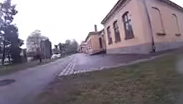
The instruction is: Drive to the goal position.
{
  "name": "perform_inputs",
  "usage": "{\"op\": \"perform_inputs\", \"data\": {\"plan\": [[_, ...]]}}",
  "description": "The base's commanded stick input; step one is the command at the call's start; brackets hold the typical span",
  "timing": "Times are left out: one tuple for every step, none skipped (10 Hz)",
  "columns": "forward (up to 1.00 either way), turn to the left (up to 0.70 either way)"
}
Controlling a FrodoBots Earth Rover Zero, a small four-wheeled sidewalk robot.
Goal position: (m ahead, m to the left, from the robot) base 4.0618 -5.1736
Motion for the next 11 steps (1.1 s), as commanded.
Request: {"op": "perform_inputs", "data": {"plan": [[0.7, -0.35], [0.7, -0.35], [0.7, -0.35], [0.7, -0.35], [0.7, -0.35], [0.7, -0.35], [0.7, -0.35], [0.7, -0.35], [0.7, -0.35], [0.7, -0.35], [0.7, -0.35]]}}
